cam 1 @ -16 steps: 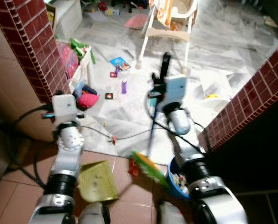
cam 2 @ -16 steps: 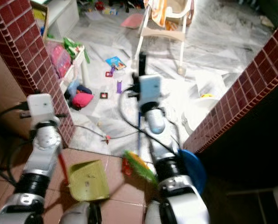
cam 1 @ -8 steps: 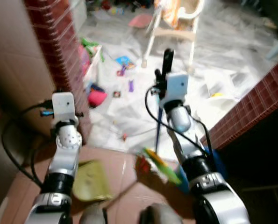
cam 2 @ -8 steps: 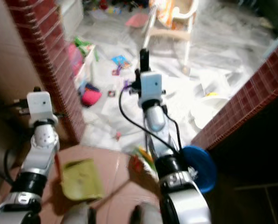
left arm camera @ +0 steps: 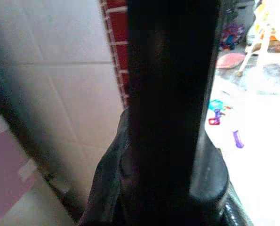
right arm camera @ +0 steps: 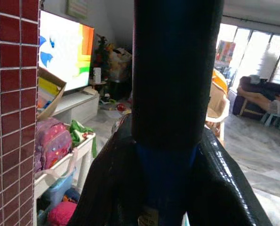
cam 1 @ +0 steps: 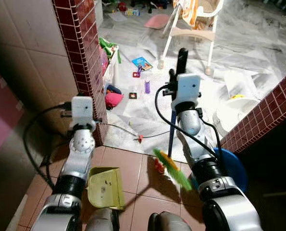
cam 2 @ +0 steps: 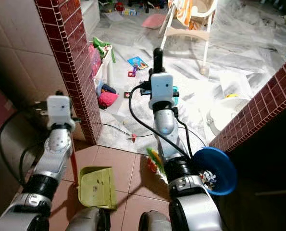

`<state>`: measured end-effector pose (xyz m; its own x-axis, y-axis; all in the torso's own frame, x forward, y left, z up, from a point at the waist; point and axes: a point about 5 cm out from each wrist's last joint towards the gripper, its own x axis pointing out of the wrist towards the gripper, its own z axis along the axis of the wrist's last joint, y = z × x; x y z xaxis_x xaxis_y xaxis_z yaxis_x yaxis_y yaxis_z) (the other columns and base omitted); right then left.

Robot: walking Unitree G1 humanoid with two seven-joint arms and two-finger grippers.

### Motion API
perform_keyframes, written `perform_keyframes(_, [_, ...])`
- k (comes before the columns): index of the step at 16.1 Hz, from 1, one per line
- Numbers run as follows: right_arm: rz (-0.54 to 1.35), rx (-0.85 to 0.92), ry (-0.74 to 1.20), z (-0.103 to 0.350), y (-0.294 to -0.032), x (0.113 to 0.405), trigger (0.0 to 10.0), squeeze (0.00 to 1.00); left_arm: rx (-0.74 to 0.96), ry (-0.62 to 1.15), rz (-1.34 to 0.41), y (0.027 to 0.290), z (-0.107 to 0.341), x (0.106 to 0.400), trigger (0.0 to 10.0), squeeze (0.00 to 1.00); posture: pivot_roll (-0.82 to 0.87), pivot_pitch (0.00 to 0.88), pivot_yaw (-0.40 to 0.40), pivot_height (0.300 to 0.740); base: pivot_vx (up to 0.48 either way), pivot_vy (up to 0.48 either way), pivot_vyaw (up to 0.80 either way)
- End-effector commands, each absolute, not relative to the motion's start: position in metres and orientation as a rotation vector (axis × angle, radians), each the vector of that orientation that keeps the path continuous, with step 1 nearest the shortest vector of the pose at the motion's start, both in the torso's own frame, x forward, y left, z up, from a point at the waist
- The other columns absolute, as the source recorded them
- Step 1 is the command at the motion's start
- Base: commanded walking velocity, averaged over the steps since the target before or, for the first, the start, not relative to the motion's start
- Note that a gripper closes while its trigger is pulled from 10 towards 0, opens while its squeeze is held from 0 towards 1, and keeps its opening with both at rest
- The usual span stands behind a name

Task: Sweep floor

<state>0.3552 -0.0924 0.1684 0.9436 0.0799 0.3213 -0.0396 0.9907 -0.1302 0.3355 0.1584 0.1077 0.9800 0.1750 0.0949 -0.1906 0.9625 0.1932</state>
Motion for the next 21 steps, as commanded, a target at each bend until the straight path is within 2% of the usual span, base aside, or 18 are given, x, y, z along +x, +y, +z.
perform_keyframes(1, [0.047, -0.129, -0.409, 0.183, -0.095, 0.355, 10.0, 0.0, 0.2, -0.14, 0.17, 0.152, 0.12, 0.341, 10.0, 0.0, -0.06, 0.087, -0.05, 0.74, 0.0, 0.0, 0.0])
perform_keyframes(5, [0.021, -0.189, -0.42, 0.181, -0.101, 0.354, 10.0, 0.0, 0.214, -0.176, 0.14, 0.14, 0.12, 0.344, 10.0, 0.0, -0.07, 0.106, -0.053, 0.74, 0.0, 0.0, 0.0])
perform_keyframes(11, [0.015, -0.196, -0.359, 0.16, -0.107, 0.341, 10.0, 0.0, 0.113, -0.122, 0.106, 0.118, 0.104, 0.343, 10.0, 0.0, -0.12, 0.19, -0.053, 0.74, 0.0, 0.0, 0.0])
perform_keyframes(15, [0.004, -0.19, -0.29, 0.144, -0.107, 0.335, 10.0, 0.0, 0.082, -0.083, 0.079, 0.093, 0.097, 0.342, 10.0, 0.0, -0.14, 0.231, -0.061, 0.74, 0.0, 0.0, 0.0])
perform_keyframes(17, [0.049, -0.091, -0.226, 0.137, -0.097, 0.334, 10.0, 0.0, 0.069, -0.065, 0.071, 0.08, 0.093, 0.339, 10.0, 0.0, -0.14, 0.234, -0.063, 0.74, 0.0, 0.0, 0.0])
perform_keyframes(21, [0.222, 0.136, -0.162, 0.14, -0.08, 0.329, 10.0, 0.0, 0.064, -0.047, 0.07, 0.078, 0.088, 0.337, 10.0, 0.0, -0.16, 0.216, -0.064, 0.74, 0.0, 0.0, 0.0])
